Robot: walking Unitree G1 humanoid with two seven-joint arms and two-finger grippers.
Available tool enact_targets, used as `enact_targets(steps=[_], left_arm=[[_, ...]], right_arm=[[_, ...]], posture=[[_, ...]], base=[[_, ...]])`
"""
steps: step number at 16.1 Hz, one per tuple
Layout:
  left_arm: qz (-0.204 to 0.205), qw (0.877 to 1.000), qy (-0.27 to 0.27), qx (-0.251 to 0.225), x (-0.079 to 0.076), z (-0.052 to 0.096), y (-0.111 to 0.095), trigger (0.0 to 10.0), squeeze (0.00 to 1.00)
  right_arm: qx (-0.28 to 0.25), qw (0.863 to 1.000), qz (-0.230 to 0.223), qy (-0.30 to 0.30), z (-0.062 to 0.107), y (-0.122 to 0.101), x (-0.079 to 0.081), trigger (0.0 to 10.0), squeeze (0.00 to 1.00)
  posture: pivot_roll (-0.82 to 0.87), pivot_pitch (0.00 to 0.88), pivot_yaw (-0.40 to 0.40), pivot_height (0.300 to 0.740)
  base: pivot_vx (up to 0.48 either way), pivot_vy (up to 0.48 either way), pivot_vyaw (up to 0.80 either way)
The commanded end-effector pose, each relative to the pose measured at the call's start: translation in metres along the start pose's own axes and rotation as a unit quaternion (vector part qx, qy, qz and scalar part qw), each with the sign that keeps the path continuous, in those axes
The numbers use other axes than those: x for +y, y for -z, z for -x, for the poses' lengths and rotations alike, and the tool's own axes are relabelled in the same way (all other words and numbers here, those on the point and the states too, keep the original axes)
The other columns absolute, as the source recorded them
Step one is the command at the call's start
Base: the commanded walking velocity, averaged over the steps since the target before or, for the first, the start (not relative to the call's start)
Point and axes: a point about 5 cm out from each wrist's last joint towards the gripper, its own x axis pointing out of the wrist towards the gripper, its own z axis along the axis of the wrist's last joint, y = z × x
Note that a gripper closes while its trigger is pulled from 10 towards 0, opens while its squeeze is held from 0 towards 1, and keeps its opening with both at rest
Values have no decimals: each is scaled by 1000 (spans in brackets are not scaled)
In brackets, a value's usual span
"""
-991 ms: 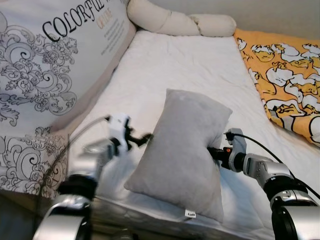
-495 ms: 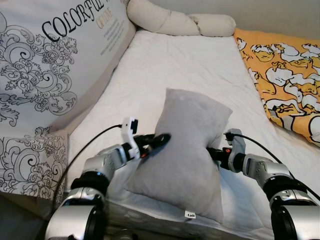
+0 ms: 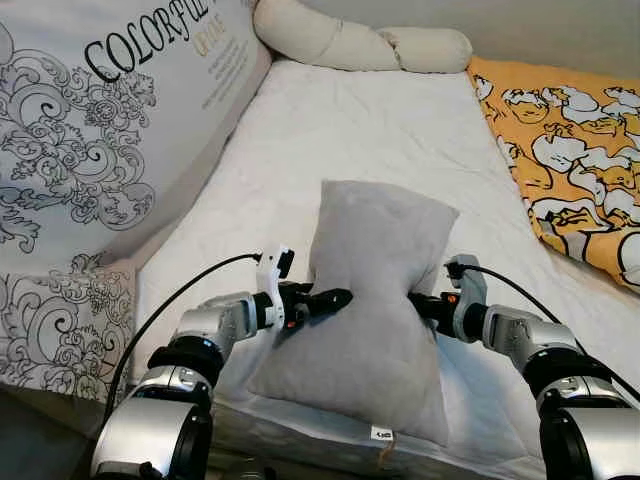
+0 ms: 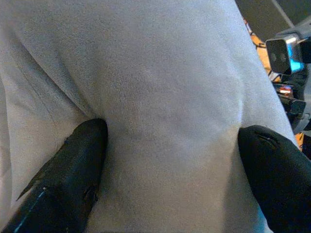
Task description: Clean up the room
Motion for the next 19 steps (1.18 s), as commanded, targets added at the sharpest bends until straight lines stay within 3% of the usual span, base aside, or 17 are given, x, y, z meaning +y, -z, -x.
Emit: enact_targets(steps=[1, 2, 3, 7, 10, 19], left_arm=[[2, 999, -3, 34, -3, -6, 9, 9922, 0], [2, 999, -2, 33, -3, -6, 8, 2824, 0], [6, 1000, -1, 26, -3, -7, 6, 0, 0], [1, 1000, 9, 26, -5, -8, 2, 0, 0], [-3, 999, 13, 32, -6, -9, 3, 0, 0], [-19, 999, 27, 30, -14, -15, -12, 0, 0]], right_arm=[[7, 1000, 6, -13, -5, -1, 7, 0, 0], [5, 1000, 5, -18, -6, 0, 8, 0, 0], [-4, 1000, 13, -25, -7, -2, 10, 0, 0], [-46, 997, 7, -61, -13, -11, 25, 0, 0], [-48, 996, 13, -72, -16, -10, 31, 0, 0], [-57, 996, 24, -57, -21, -7, 37, 0, 0]], posture=[[-38, 0, -27, 740], [-38, 0, -27, 740], [-39, 0, -26, 740], [-43, 0, -20, 740], [-42, 0, -19, 740], [-40, 0, -9, 740]], base=[[0, 0, 0], [0, 0, 0], [0, 0, 0], [0, 0, 0], [0, 0, 0], [0, 0, 0]])
